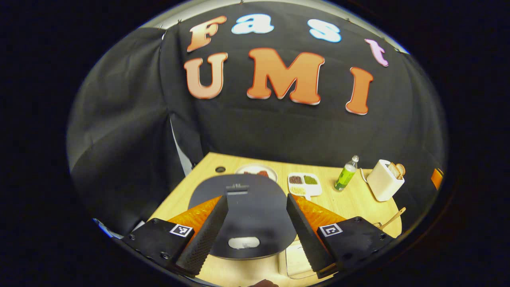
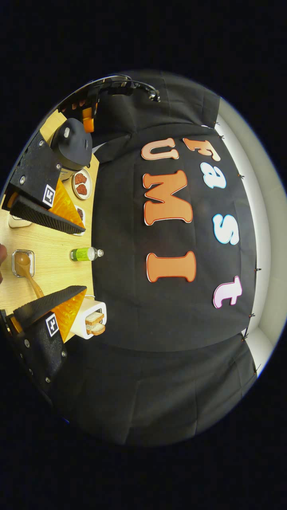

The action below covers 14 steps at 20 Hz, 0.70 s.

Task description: Close the left gripper, press the button to open the rice cooker; take a wooden spoon from the chopstick holder with the right hand, scoop a spoonful of rice and pour it into the rice cooker, then put the wooden spoon back into the chopstick holder.

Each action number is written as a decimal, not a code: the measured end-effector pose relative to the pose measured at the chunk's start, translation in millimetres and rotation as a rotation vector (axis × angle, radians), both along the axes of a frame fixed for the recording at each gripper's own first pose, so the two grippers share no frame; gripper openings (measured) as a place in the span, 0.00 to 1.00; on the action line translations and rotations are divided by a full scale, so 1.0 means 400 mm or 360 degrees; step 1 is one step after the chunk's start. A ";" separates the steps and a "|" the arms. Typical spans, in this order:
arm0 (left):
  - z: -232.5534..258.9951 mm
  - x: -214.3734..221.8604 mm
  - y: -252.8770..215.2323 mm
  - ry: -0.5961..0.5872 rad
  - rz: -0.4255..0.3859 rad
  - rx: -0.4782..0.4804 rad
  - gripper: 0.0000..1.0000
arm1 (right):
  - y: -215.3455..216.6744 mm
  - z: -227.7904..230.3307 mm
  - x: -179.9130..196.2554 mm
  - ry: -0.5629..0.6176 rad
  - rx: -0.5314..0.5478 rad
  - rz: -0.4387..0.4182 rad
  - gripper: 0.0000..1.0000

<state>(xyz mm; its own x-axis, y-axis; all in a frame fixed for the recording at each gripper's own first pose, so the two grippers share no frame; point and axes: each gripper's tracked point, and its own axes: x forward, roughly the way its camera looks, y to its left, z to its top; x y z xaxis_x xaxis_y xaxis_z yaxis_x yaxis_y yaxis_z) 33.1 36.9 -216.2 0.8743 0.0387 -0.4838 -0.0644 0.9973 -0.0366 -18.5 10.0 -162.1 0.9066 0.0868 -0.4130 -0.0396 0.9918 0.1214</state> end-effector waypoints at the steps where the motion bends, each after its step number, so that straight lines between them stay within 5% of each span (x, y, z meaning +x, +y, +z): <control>1: 0.032 -0.005 -0.003 -0.0061 -0.0013 0.0029 0.99 | 0.006 0.009 0.002 -0.0019 -0.0003 0.0007 0.82; 14: 0.365 -0.055 -0.052 -0.0726 -0.0055 0.0121 0.97 | 0.056 0.087 0.025 -0.0263 -0.0063 0.0123 0.82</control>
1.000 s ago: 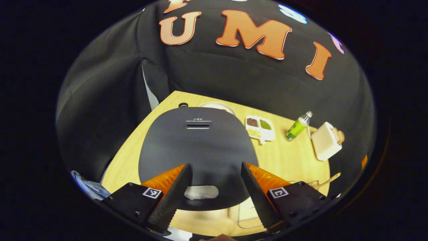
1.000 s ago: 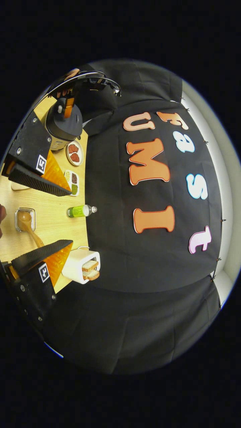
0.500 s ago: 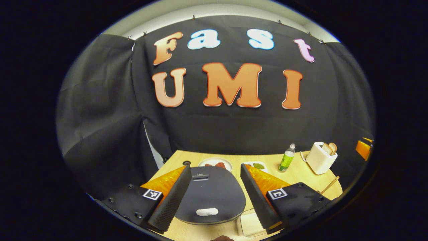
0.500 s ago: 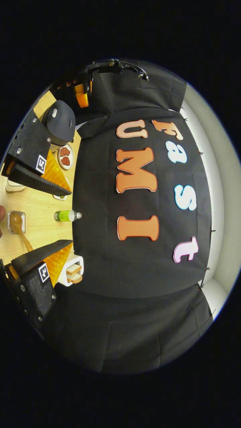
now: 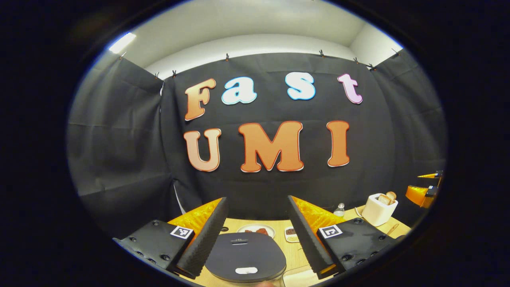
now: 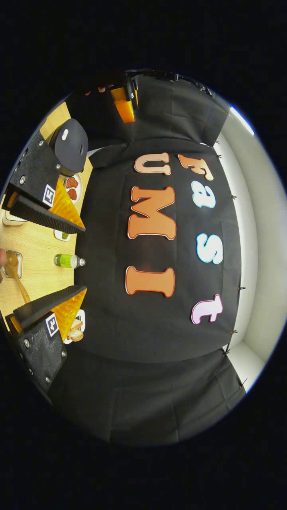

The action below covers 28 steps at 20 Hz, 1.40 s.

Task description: Close the left gripper, press the button to open the rice cooker; take a wooden spoon from the chopstick holder with the right hand, scoop a spoonful of rice and pour it into the rice cooker, then put the wooden spoon back into the chopstick holder.

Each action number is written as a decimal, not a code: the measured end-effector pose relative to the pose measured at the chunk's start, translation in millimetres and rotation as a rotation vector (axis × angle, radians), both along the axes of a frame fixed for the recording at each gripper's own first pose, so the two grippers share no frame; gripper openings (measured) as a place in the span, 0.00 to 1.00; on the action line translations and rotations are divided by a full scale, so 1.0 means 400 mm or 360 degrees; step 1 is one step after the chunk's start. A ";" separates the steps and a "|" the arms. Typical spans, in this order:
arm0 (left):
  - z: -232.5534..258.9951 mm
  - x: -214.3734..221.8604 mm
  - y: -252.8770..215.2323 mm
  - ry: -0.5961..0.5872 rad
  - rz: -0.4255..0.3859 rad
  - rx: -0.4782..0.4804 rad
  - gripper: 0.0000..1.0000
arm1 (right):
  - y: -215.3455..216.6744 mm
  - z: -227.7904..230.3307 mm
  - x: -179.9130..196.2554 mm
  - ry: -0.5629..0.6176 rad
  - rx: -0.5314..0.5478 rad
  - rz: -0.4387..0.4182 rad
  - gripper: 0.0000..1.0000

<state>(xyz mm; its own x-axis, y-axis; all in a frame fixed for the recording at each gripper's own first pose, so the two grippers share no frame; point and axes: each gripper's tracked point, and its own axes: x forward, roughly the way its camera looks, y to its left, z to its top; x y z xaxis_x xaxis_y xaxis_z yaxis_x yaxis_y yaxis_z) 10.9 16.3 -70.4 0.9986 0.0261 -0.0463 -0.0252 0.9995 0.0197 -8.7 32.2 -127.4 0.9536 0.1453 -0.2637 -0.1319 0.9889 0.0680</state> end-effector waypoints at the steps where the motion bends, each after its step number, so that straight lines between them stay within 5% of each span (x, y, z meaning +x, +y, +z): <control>1: 0.015 -0.002 -0.007 -0.0028 -0.0009 -0.0014 0.97 | 0.003 0.005 0.001 -0.0014 -0.0002 0.0007 0.82; 21: 0.173 0.041 -0.033 -0.0349 -0.0052 0.0096 0.97 | 0.112 0.077 0.114 -0.0086 0.0076 0.0136 0.81; 28: 0.202 0.096 -0.044 -0.0340 -0.0073 -0.0035 0.96 | 0.153 0.199 0.193 -0.0278 0.0170 0.0173 0.81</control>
